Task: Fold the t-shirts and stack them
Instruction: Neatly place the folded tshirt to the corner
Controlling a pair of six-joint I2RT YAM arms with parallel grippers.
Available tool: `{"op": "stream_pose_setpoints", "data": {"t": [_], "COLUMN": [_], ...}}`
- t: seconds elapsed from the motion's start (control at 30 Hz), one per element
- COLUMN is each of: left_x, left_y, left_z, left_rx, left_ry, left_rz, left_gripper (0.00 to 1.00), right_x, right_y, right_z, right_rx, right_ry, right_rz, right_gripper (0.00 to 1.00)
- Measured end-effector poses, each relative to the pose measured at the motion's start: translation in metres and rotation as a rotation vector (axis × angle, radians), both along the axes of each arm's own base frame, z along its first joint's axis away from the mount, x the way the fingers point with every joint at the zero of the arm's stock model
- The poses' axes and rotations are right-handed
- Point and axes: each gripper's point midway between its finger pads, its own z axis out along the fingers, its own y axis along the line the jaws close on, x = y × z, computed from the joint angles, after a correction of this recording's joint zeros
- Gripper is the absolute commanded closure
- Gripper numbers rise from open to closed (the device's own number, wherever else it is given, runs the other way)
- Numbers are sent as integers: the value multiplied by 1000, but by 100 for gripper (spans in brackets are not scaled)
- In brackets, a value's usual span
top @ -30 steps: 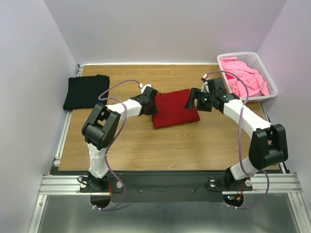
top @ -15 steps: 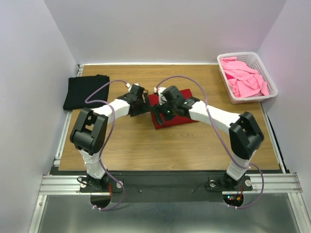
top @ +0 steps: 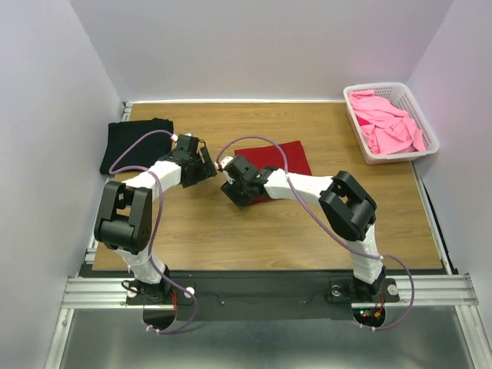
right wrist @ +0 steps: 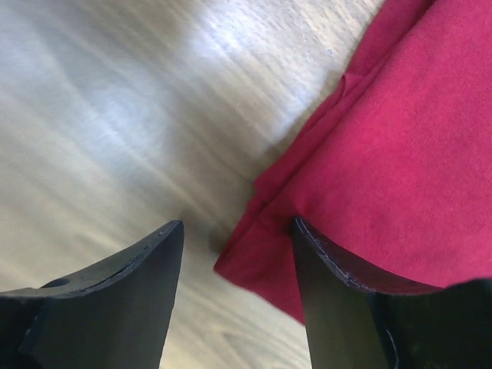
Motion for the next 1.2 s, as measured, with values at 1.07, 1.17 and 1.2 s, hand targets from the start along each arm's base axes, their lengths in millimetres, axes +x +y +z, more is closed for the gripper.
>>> {"op": "stream_pose_setpoints", "data": {"t": [1.07,1.17,1.2], "left_x": [-18,-15,-14], "left_y": [-49,-62,-66], "left_z": [8,16,18], "left_rx": [-222,-285,-308], "left_ry": [19,5,2], "left_rz": [-65,-67,-63], "left_gripper": [4,3,3], "right_x": [20,23,25], "right_y": [-15,-15,-16], "right_z": [17,33,40], "right_rx": [-27,22,46], "right_ry": [-106,-106,-107], "right_rz": [-134,-149,-160], "right_gripper": [99,100,100]}}
